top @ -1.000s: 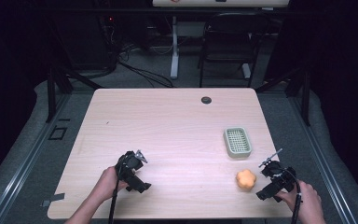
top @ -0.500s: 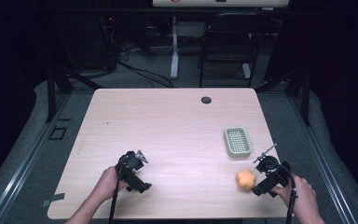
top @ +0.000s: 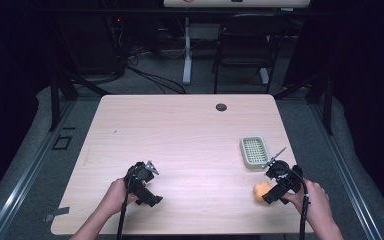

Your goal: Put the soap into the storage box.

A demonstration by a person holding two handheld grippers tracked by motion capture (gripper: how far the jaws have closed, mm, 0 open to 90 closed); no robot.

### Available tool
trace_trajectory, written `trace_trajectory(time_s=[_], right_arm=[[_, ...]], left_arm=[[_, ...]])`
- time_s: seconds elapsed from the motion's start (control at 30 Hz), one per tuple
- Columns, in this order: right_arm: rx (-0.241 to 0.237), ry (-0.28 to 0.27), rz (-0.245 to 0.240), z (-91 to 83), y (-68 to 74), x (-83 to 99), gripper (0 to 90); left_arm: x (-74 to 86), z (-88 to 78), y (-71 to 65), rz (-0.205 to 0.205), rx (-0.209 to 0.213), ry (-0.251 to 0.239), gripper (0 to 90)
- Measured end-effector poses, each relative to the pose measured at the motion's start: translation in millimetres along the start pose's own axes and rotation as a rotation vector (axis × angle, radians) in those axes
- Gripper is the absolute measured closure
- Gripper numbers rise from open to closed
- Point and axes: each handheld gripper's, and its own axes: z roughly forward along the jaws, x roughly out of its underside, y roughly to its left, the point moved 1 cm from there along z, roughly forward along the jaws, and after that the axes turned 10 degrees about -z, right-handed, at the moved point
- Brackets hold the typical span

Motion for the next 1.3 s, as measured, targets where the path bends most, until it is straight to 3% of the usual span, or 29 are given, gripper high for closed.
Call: trace_trajectory(time_s=[0.23,0.3,0.6,0.63,0.67,0.73,0.8,1.0,1.07,1.3], right_arm=[[-0.019,-0.005,-0.018,3.8,-0.2,-15.9,0.0],[-0.028,0.027,-0.031,8.3,0.5,-21.2,0.0],[-0.043,0.069,-0.04,31.2,1.5,-26.5,0.1],[-0.036,0.112,-0.064,30.6,-0.6,-28.0,1.2],[-0.033,0.091,-0.041,33.8,0.1,-27.4,4.6],[-0.034,0.104,-0.057,34.3,-1.4,-27.9,8.2],[-0.04,0.097,-0.042,36.5,0.0,-28.2,13.5],[-0.024,0.112,-0.023,41.2,-0.4,-28.0,15.7],[-0.047,0.131,-0.026,42.1,-0.8,-28.4,19.2],[-0.062,0.135,-0.031,45.2,-0.8,-28.9,23.3]], left_arm=[[0.2,0.1,0.2,-0.005,0.001,0.001,0.0],[0.3,0.2,0.4,-0.005,0.0,0.003,0.0],[0.1,0.4,0.5,-0.004,0.001,0.005,0.0],[0.1,0.5,0.2,-0.004,0.0,0.004,0.0],[0.1,0.5,0.1,-0.003,-0.002,0.006,0.0],[0.2,0.5,0.2,-0.003,-0.001,0.006,0.0],[0.4,0.2,0.7,-0.004,-0.001,0.005,0.0],[0.3,0.3,0.4,-0.002,0.0,0.005,0.0],[0.3,0.5,0.4,-0.003,0.0,0.006,0.0],[0.4,0.4,0.3,-0.002,-0.001,0.008,0.0]])
